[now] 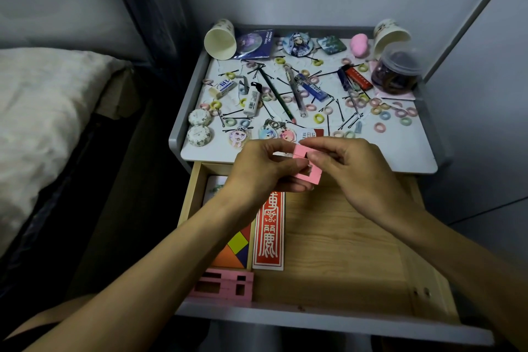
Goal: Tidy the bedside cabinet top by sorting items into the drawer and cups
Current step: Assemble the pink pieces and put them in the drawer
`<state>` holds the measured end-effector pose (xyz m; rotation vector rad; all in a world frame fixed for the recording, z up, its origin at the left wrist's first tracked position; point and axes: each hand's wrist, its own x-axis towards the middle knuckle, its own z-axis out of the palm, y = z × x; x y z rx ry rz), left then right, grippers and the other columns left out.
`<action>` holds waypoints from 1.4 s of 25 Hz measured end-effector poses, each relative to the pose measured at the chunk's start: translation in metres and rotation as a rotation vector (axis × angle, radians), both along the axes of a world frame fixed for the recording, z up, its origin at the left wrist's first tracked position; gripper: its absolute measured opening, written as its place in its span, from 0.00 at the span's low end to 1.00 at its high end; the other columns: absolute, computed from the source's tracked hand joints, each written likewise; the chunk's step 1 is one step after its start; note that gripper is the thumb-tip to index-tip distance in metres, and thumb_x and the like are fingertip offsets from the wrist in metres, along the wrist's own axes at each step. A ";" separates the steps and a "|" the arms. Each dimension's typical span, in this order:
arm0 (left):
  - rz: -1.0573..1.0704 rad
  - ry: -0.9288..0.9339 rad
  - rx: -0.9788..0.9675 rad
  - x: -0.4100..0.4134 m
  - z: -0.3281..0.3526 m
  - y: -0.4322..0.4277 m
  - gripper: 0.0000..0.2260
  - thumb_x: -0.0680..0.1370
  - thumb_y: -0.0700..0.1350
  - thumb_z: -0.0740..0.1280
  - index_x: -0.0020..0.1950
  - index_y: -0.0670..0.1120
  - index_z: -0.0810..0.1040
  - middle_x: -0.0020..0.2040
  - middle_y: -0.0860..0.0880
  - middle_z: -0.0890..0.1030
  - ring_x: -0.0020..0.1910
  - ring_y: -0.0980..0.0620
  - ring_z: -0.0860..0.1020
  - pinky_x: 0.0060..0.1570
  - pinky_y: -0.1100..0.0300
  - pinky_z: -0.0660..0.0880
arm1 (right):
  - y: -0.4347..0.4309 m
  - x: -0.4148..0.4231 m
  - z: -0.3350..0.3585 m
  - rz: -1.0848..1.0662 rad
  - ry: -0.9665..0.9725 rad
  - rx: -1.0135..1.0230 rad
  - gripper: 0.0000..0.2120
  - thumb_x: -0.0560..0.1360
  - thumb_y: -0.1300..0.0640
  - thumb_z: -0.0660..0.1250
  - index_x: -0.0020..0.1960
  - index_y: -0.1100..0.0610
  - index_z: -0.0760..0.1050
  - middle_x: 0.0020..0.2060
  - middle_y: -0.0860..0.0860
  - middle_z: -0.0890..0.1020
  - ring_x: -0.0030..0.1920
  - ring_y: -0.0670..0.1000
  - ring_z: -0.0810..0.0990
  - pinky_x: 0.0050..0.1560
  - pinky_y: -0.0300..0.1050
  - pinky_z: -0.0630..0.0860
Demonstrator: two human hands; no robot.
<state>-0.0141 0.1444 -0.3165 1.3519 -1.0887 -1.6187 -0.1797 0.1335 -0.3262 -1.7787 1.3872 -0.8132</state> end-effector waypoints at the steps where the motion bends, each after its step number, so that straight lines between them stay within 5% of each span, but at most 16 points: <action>1: -0.002 -0.003 -0.001 0.000 0.000 0.000 0.08 0.78 0.34 0.67 0.56 0.37 0.79 0.43 0.37 0.85 0.36 0.43 0.84 0.37 0.60 0.82 | 0.001 0.001 0.000 -0.002 -0.012 0.016 0.11 0.78 0.57 0.67 0.60 0.51 0.79 0.48 0.42 0.83 0.48 0.37 0.81 0.47 0.26 0.74; 5: 0.000 0.002 0.008 0.000 -0.001 0.001 0.08 0.78 0.34 0.67 0.56 0.36 0.80 0.43 0.37 0.84 0.36 0.44 0.84 0.37 0.60 0.82 | 0.001 0.001 0.000 -0.033 -0.045 0.039 0.04 0.77 0.57 0.68 0.51 0.51 0.78 0.41 0.45 0.83 0.43 0.38 0.82 0.41 0.30 0.75; 13: 0.021 0.003 0.028 -0.001 -0.004 0.001 0.07 0.77 0.34 0.67 0.54 0.36 0.80 0.43 0.38 0.85 0.36 0.44 0.84 0.37 0.60 0.82 | 0.005 0.000 0.005 -0.062 -0.027 -0.002 0.03 0.75 0.56 0.70 0.49 0.51 0.81 0.40 0.46 0.84 0.39 0.43 0.83 0.38 0.40 0.81; 23: 0.031 0.069 0.072 0.002 0.003 0.002 0.11 0.78 0.39 0.67 0.56 0.34 0.80 0.47 0.34 0.83 0.38 0.42 0.84 0.39 0.59 0.82 | 0.006 0.000 0.008 -0.037 -0.035 -0.013 0.04 0.76 0.56 0.69 0.50 0.51 0.81 0.39 0.44 0.84 0.40 0.41 0.83 0.39 0.37 0.81; 30: 0.087 0.038 0.084 0.010 0.004 0.004 0.08 0.79 0.37 0.66 0.53 0.32 0.80 0.38 0.38 0.83 0.27 0.50 0.82 0.23 0.69 0.73 | 0.008 0.003 0.009 0.087 0.139 -0.107 0.18 0.73 0.55 0.72 0.62 0.53 0.78 0.51 0.45 0.77 0.47 0.42 0.78 0.49 0.33 0.76; 35: 0.103 0.022 0.058 0.019 -0.001 0.001 0.06 0.78 0.37 0.67 0.48 0.36 0.82 0.38 0.40 0.85 0.31 0.47 0.83 0.30 0.64 0.80 | 0.013 0.007 0.001 0.193 0.285 -0.258 0.30 0.71 0.57 0.74 0.71 0.55 0.70 0.57 0.47 0.73 0.55 0.42 0.73 0.56 0.28 0.70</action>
